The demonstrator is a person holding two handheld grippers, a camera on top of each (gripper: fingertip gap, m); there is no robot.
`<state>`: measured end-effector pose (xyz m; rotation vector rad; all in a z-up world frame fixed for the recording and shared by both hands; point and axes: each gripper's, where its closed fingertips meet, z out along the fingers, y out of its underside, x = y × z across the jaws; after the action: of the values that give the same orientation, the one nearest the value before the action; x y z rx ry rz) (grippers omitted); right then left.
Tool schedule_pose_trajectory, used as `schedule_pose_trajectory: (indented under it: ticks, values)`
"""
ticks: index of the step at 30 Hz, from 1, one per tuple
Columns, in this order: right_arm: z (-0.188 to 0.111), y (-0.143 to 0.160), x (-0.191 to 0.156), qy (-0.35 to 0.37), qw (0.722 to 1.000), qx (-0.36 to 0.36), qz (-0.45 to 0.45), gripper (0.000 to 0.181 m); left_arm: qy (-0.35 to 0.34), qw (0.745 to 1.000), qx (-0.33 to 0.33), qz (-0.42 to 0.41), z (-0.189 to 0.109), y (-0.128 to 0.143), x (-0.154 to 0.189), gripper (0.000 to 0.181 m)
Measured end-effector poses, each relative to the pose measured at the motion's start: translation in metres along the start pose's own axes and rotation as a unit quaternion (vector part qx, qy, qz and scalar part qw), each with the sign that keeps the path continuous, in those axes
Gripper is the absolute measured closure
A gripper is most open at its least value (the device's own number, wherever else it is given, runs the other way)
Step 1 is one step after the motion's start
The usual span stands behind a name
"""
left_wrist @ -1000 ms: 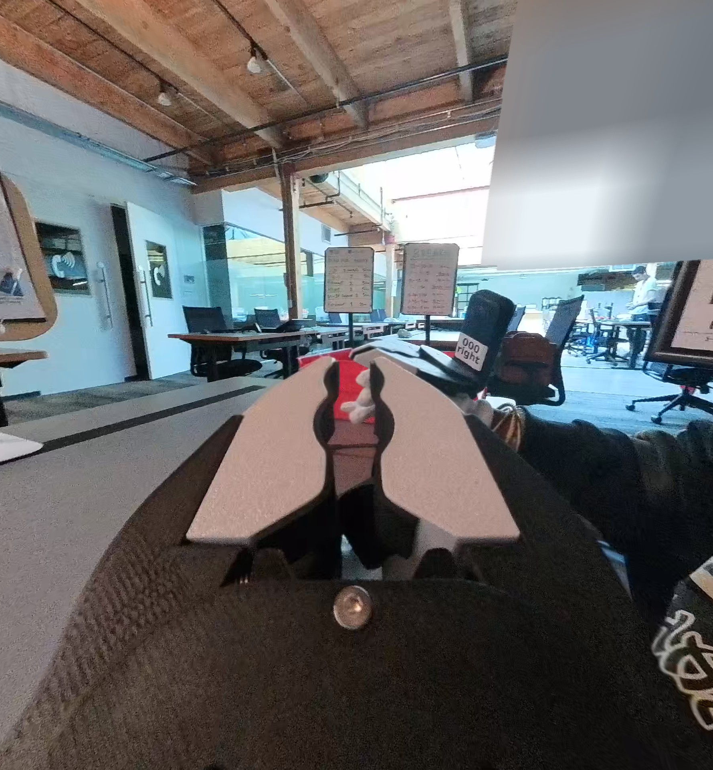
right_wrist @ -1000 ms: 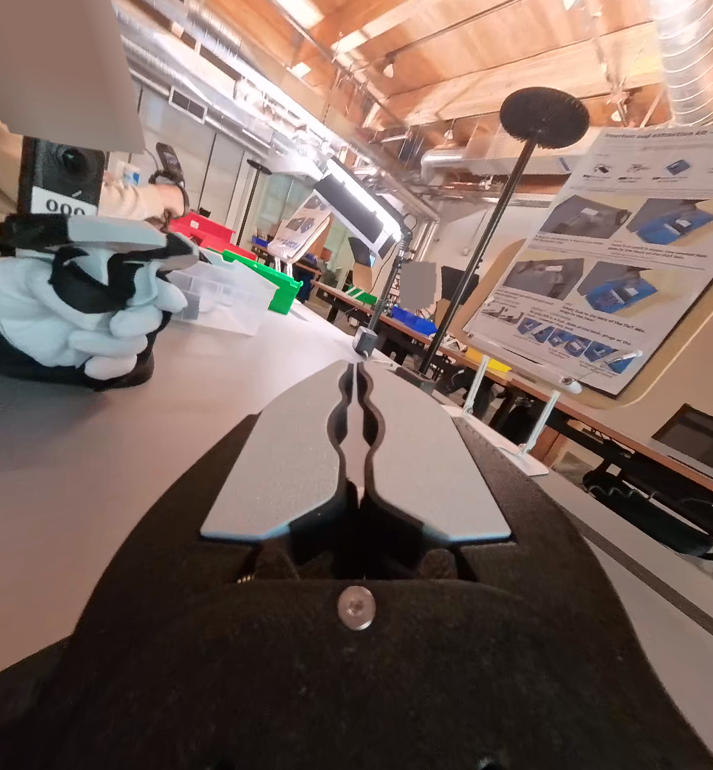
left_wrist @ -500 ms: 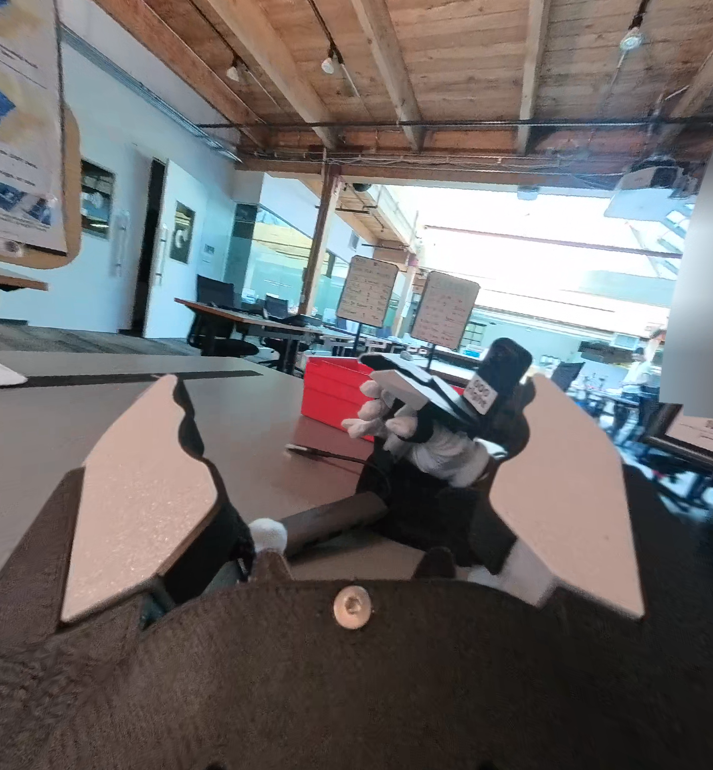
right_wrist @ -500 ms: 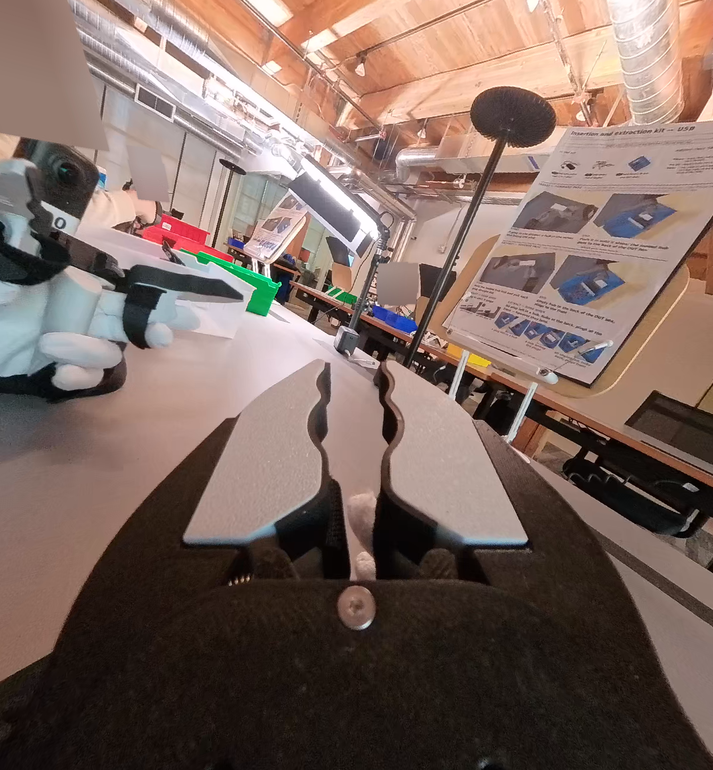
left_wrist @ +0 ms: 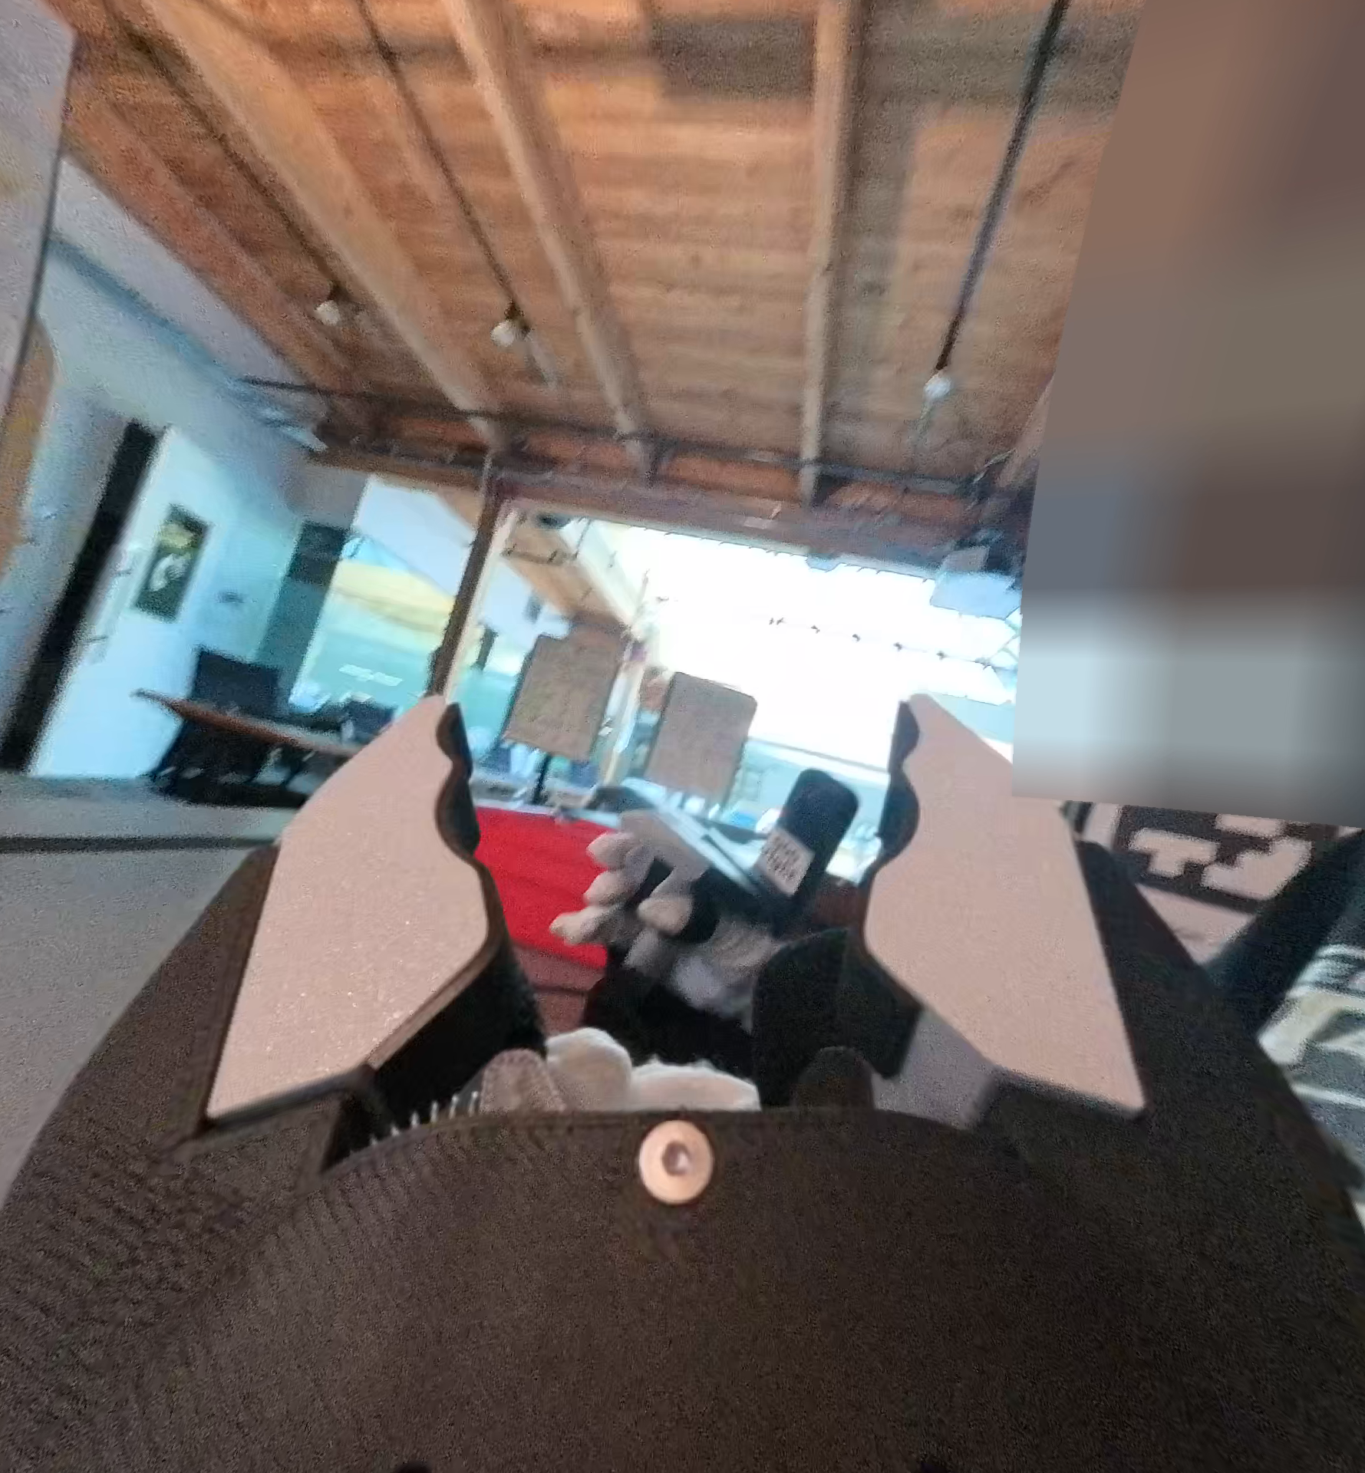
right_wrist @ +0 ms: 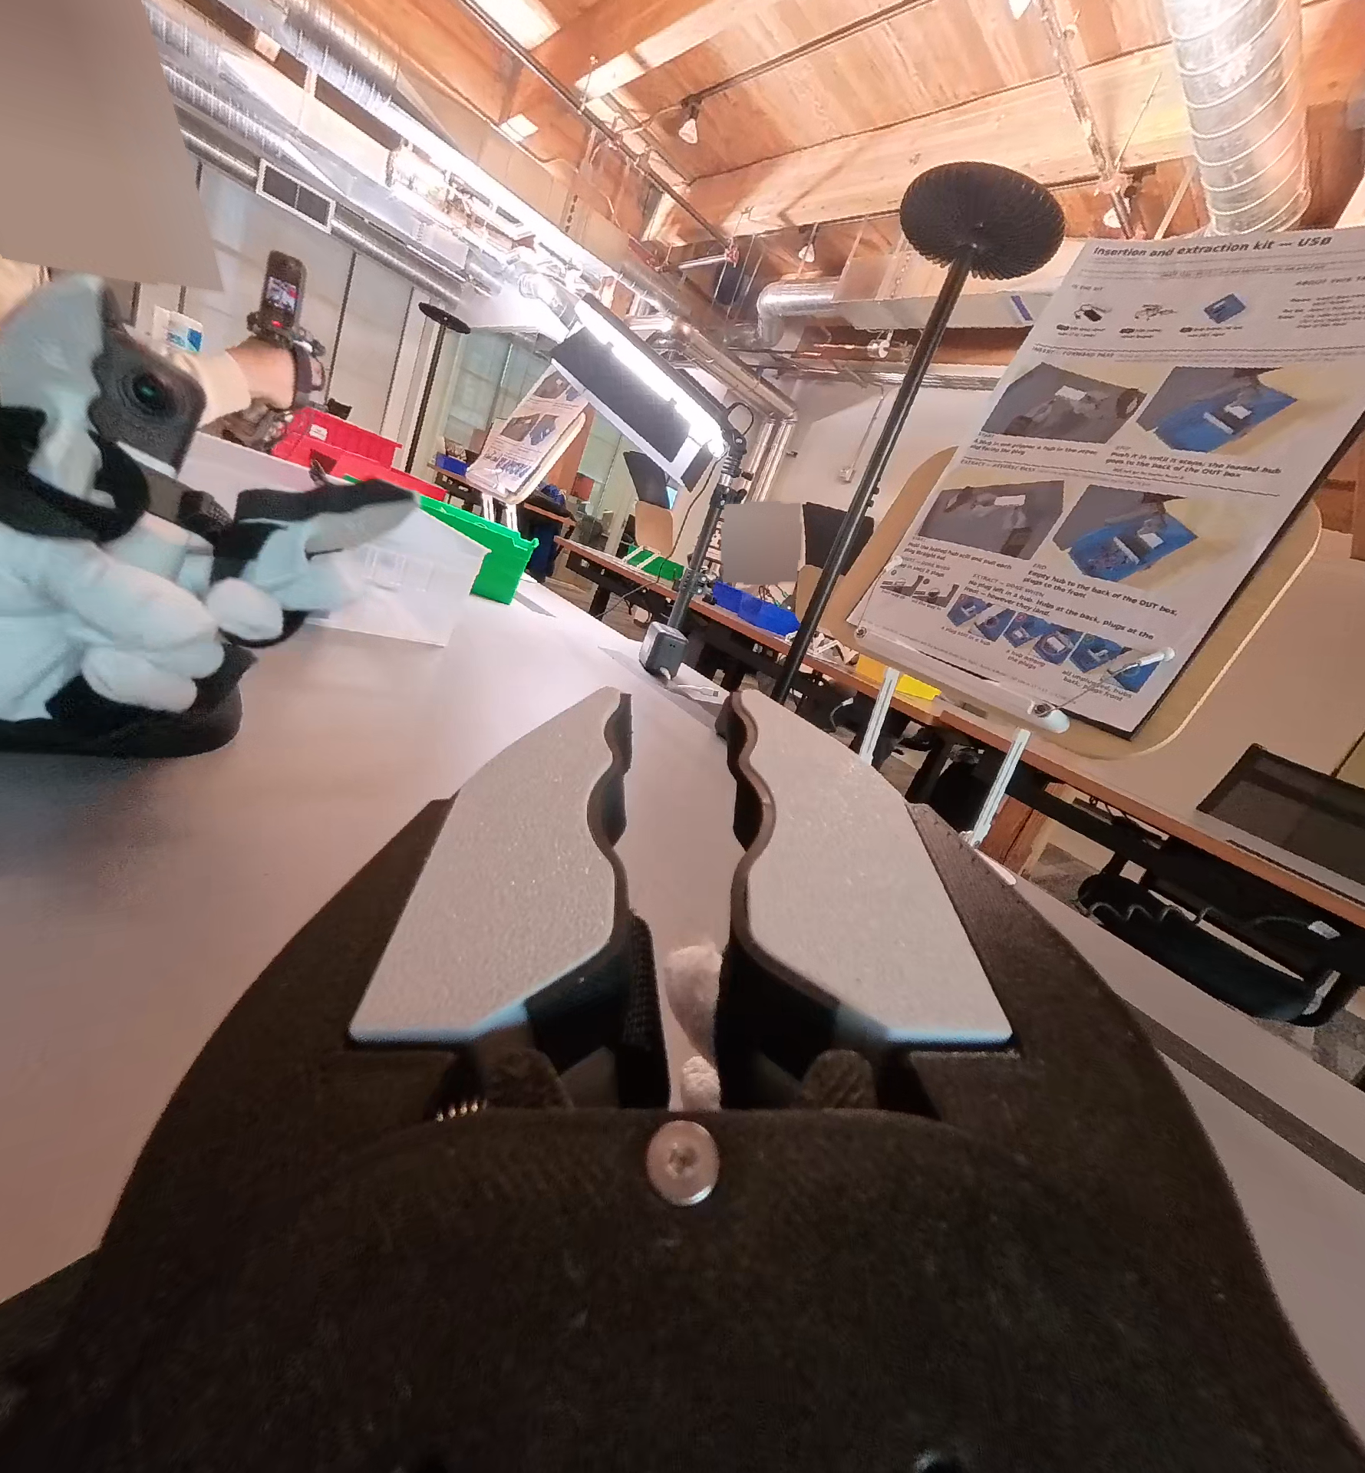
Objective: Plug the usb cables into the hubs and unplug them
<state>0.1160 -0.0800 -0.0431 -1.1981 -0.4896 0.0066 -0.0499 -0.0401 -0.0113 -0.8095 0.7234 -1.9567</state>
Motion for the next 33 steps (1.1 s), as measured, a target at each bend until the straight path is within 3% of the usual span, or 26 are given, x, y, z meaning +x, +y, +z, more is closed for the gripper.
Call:
schedule_pose_trajectory:
  ticks: [2, 4, 9, 12, 23, 26, 33]
  values:
    - [0.000, 0.000, 0.000, 0.000, 1.000, 0.000, 0.000, 0.159, 0.044, 0.993, 0.088, -0.067, -0.014, -0.027, 0.003, 0.083]
    - [0.000, 0.000, 0.000, 0.000, 1.000, 0.000, -0.001, 0.159, 0.030, 0.985, 0.112, -0.126, -0.020, -0.037, -0.008, 0.104]
    - [0.000, 0.000, 0.000, 0.000, 1.000, -0.001, -0.001, 0.159, 0.081, 0.994, 0.028, -0.061, -0.008, -0.017, 0.018, 0.116]
    - [0.000, 0.000, -0.001, -0.001, 1.000, -0.001, -0.002, 0.159, 0.075, 0.997, -0.025, -0.018, -0.002, -0.003, 0.024, 0.123]
    - [0.000, 0.001, -0.001, -0.002, 1.000, -0.002, -0.004, 0.159, 0.070, 0.987, -0.106, 0.101, 0.007, 0.023, 0.037, 0.127]
    - [0.000, 0.001, -0.001, -0.002, 1.000, -0.002, -0.004, 0.159, 0.081, 0.986, -0.100, 0.101, 0.007, 0.021, 0.041, 0.118]
    - [0.000, 0.001, -0.001, -0.002, 1.000, -0.002, -0.004, 0.159, 0.087, 0.988, -0.093, 0.083, 0.009, 0.018, 0.041, 0.069]
